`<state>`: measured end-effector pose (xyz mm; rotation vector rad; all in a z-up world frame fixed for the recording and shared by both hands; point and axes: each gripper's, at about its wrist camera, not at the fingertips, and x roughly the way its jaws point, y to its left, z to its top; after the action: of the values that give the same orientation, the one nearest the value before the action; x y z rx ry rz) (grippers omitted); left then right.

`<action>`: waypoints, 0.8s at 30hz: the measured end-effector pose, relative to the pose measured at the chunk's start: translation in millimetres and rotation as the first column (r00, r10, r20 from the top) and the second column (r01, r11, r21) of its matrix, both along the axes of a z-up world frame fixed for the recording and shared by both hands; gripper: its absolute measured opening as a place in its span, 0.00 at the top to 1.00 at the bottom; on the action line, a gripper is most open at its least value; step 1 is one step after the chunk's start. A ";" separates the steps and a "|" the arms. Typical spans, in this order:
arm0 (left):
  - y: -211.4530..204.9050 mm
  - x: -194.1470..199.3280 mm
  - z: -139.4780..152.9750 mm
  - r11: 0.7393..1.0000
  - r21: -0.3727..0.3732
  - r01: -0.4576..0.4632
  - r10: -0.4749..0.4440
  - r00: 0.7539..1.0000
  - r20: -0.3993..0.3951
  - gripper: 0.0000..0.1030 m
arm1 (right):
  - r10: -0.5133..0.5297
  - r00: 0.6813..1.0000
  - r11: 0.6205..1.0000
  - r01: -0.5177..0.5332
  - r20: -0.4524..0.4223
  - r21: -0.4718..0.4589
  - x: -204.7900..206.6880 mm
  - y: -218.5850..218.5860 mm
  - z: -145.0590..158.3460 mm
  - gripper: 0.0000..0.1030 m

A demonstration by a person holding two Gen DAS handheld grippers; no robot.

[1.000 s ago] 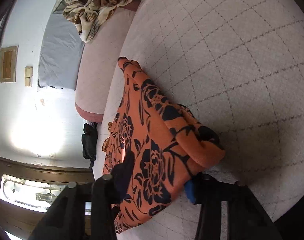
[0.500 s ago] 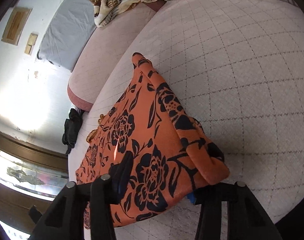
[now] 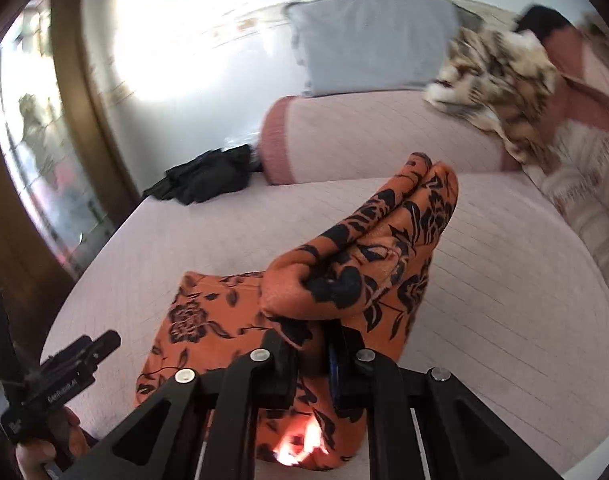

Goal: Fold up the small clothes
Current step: 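Lift the side edge with the right gripper and fold it over the blouse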

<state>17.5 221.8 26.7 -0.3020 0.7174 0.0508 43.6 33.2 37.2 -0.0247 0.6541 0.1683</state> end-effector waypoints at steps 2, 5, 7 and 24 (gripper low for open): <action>32.1 -4.1 -13.2 0.996 -0.003 -0.088 0.088 0.996 -0.028 0.16 | 0.088 0.994 0.996 -0.089 -0.060 -0.019 4.1 49.0 -25.9 0.88; 63.8 -3.1 -38.8 0.983 -0.092 -0.156 0.144 0.981 -0.129 0.16 | 0.186 0.949 0.977 -0.207 -0.256 -0.059 26.2 109.0 -101.3 0.88; 78.7 -5.1 -40.7 0.981 -0.099 -0.169 0.155 0.979 -0.135 0.16 | 0.180 0.913 0.978 -0.205 -0.366 -0.029 37.5 118.8 -145.3 0.88; 94.0 -4.7 -45.6 0.966 -0.197 -0.164 0.139 0.981 -0.138 0.16 | 0.332 0.892 0.943 -0.317 -0.308 0.097 19.5 156.1 -116.0 0.89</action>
<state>12.8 315.8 -18.9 -0.5581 0.8228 0.1417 63.1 189.3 -78.8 -0.0650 0.9703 0.5194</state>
